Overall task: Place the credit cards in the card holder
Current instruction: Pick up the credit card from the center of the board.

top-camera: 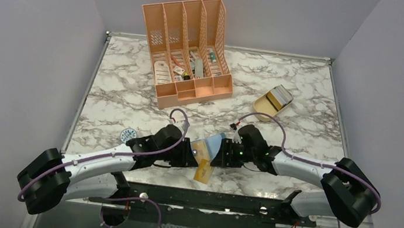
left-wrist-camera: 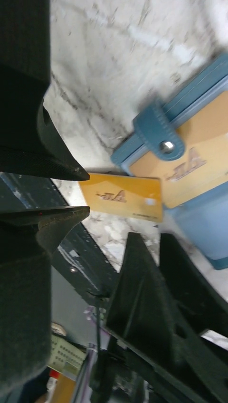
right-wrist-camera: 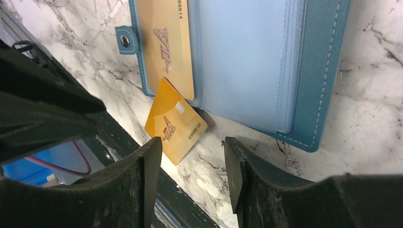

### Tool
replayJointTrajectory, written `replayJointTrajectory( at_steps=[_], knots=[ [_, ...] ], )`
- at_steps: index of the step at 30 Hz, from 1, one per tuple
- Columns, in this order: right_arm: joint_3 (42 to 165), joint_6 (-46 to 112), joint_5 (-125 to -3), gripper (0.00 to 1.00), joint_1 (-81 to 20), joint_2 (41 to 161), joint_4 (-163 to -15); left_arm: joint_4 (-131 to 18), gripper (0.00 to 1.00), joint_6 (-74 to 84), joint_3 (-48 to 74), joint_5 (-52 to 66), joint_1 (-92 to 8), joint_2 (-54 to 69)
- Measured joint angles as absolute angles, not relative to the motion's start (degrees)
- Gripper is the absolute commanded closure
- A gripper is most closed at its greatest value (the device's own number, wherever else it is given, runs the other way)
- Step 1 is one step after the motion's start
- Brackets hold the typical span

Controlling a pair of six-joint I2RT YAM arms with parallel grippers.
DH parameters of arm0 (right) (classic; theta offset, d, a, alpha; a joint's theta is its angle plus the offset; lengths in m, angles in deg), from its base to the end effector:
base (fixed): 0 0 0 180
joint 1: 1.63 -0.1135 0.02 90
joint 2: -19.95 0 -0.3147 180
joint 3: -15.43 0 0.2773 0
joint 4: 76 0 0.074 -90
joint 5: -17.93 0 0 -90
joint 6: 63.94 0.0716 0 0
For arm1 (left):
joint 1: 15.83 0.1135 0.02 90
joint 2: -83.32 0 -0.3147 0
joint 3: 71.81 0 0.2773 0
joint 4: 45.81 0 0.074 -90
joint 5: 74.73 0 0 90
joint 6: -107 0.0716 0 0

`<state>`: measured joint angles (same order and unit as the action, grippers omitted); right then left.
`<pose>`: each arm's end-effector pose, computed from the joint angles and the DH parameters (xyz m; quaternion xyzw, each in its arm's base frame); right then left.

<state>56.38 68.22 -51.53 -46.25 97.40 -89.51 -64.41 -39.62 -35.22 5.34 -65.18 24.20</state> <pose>0.1711 0.2041 0.1477 -0.0808 0.9231 0.3529 0.1294 0.1362 -0.1776 0.1823 -0.0218 0.9075 -0.3765 0.1852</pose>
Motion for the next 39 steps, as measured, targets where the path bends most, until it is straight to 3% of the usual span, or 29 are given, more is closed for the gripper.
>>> replayJointTrajectory(
  at_steps=[11,39],
  knots=[
    [53.3,71.3,-53.4,0.49,-47.3,97.6,-83.7,-63.2,0.9,-44.2,-41.1,4.9,-70.4,25.6],
    [47.4,79.8,-54.5,0.49,-48.9,99.1,-68.6,-51.4,0.92,-45.0,-42.2,4.5,-71.1,14.5]
  ],
)
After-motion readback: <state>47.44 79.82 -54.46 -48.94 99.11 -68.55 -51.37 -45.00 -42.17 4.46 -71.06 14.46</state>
